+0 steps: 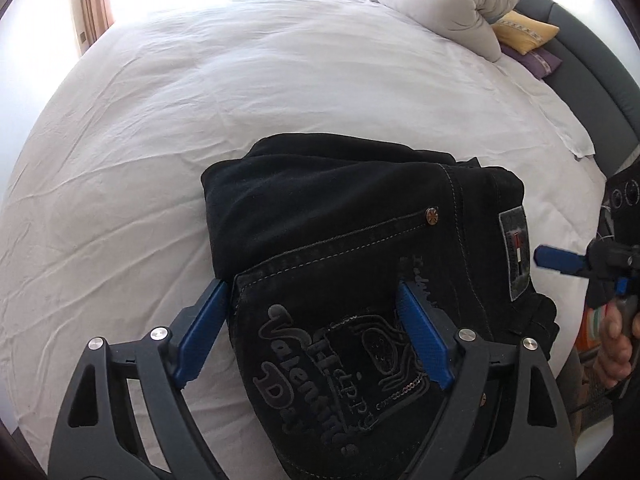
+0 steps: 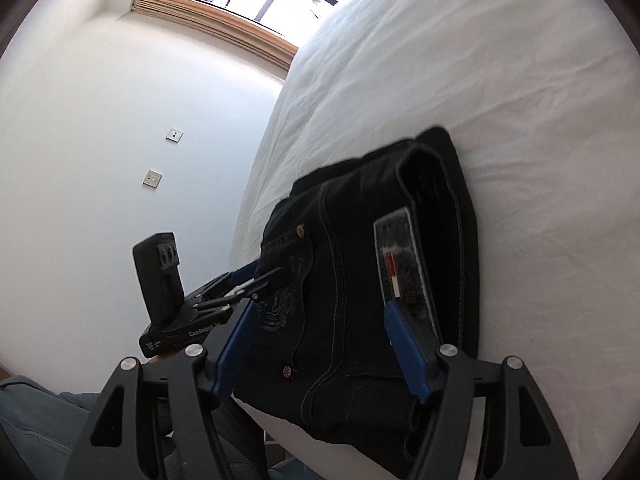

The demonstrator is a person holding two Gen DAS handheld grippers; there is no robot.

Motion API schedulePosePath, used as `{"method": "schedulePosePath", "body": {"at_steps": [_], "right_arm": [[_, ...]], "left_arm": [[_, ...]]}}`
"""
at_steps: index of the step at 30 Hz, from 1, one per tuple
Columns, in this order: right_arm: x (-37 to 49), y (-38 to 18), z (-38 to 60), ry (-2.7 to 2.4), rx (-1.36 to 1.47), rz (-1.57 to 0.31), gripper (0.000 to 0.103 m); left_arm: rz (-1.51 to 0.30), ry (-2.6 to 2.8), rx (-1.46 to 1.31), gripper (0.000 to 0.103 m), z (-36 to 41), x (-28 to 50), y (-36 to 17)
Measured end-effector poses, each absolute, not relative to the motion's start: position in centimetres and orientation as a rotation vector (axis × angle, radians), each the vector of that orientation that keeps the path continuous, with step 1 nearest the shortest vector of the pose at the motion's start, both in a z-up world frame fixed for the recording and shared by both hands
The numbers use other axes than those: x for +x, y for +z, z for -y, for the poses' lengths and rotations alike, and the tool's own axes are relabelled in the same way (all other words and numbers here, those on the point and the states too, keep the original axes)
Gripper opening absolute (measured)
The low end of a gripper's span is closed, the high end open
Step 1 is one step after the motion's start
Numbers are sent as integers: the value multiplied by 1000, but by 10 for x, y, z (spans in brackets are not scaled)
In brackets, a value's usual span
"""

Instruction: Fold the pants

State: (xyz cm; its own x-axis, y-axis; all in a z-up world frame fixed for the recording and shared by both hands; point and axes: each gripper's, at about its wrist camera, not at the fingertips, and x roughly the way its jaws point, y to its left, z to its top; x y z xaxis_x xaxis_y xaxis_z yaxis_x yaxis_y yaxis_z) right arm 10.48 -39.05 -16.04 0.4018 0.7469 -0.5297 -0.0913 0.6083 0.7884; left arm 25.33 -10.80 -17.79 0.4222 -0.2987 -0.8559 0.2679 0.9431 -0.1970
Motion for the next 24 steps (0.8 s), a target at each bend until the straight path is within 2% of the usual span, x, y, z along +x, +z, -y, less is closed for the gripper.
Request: {"method": "schedulePosePath", "body": {"at_steps": [3, 6, 12, 17, 19, 24], "right_arm": [[104, -142, 410, 484, 695, -986, 82], [106, -144, 424, 394, 655, -1037, 82], [122, -185, 402, 382, 568, -1207, 83], [129, -190, 388, 382, 508, -1212, 85], [132, -190, 382, 377, 458, -1227, 81], [137, -191, 375, 357, 421, -1258, 60]], "left_arm": [[-1094, -347, -57, 84, 103, 253, -178], [-1094, -346, -73, 84, 98, 251, -171], [-1125, -287, -102, 85, 80, 240, -166], [-1176, -246, -131, 88, 64, 229, -177], [-1191, -243, -142, 89, 64, 229, -179], [-1241, -280, -141, 89, 73, 224, -182]]}}
